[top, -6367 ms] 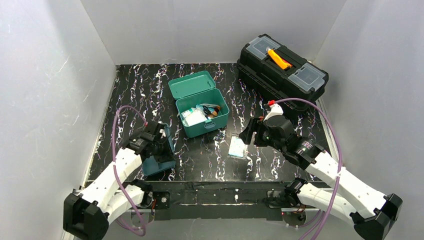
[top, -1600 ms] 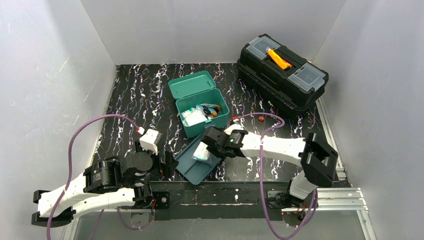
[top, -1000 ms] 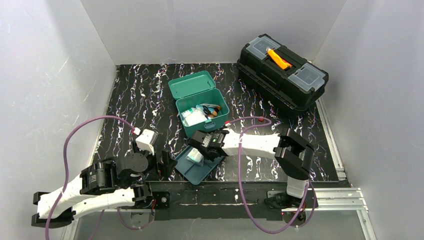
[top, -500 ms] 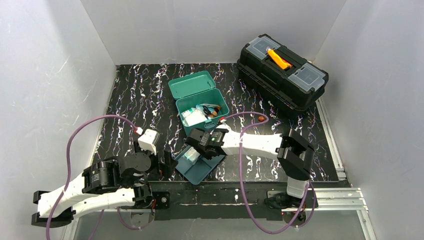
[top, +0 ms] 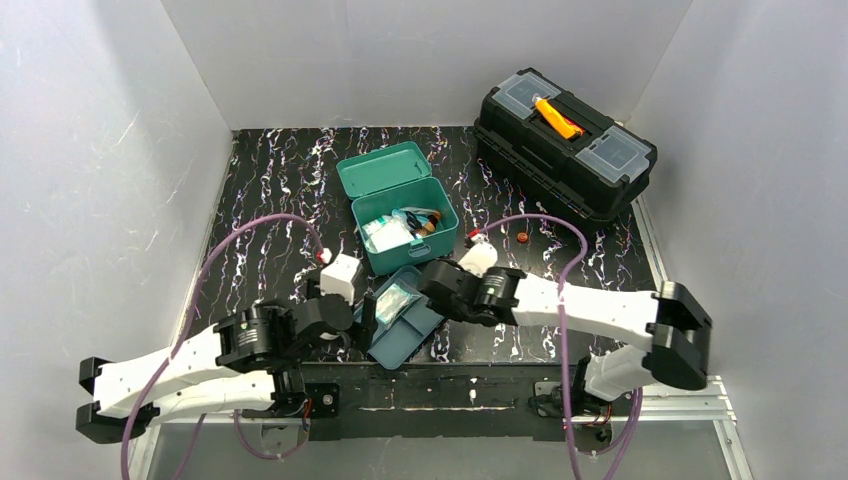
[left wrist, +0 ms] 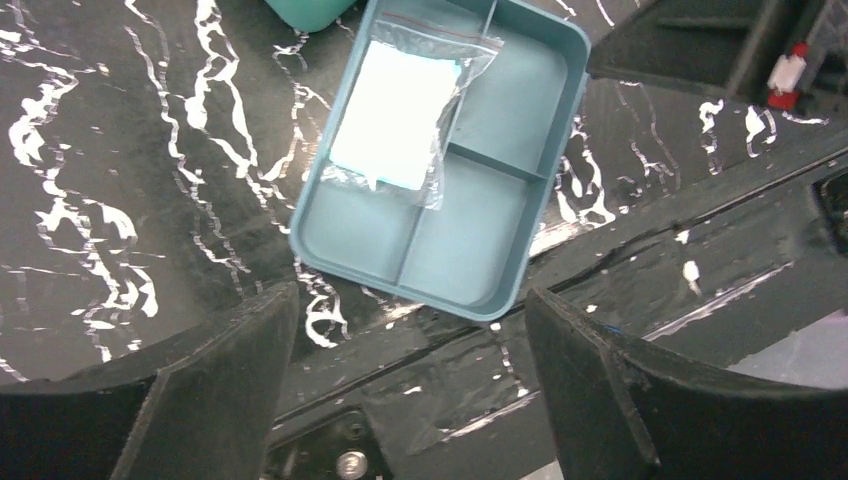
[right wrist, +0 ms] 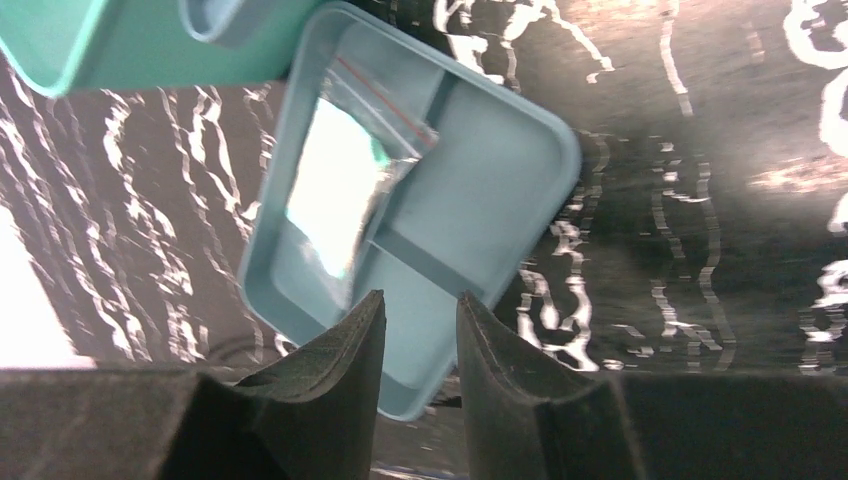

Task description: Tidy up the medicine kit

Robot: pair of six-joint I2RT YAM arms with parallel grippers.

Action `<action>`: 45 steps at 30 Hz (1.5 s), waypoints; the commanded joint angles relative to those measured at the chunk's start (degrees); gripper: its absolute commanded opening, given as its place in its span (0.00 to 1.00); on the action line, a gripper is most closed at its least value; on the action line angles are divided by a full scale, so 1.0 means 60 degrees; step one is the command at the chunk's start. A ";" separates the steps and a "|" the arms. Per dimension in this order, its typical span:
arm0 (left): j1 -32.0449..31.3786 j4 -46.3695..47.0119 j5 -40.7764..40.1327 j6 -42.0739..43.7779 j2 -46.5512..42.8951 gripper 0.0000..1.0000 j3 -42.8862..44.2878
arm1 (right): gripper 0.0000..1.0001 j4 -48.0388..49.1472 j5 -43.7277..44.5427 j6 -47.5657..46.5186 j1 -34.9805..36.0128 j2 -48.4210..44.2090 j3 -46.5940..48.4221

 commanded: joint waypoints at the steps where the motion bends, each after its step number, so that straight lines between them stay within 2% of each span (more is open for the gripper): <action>1: 0.0319 0.1158 0.0476 0.0090 0.0665 0.72 0.0093 | 0.38 0.0749 0.0202 -0.1736 0.0060 -0.1486 -0.1335; 3: 0.0896 0.1641 0.1164 0.0278 0.0998 0.60 0.0013 | 0.37 0.1103 0.0113 -0.2099 0.0054 -0.2111 -0.1936; 7: 0.2426 0.2675 0.3021 0.0572 0.1584 0.29 -0.0308 | 0.36 0.1589 -0.0003 -0.2585 0.0054 -0.3247 -0.2941; 11: 0.3286 0.3454 0.3790 0.0741 0.2447 0.13 -0.0492 | 0.34 0.1633 0.0025 -0.2670 0.0054 -0.4117 -0.3627; 16: 0.3991 0.4460 0.4689 0.0713 0.3657 0.01 -0.0752 | 0.34 0.1575 0.0141 -0.2687 0.0057 -0.4942 -0.4284; 24: 0.4273 0.5465 0.4629 0.0538 0.5217 0.00 -0.1022 | 0.34 0.1443 0.0297 -0.2707 0.0060 -0.5810 -0.4853; 29: 0.4350 0.5981 0.4223 0.0366 0.5682 0.00 -0.1268 | 0.34 0.1414 0.0401 -0.2735 0.0047 -0.6076 -0.5065; 45: 0.4413 0.7220 0.3855 0.0141 0.7302 0.00 -0.1901 | 0.34 0.1402 0.0261 -0.2787 0.0047 -0.5983 -0.5149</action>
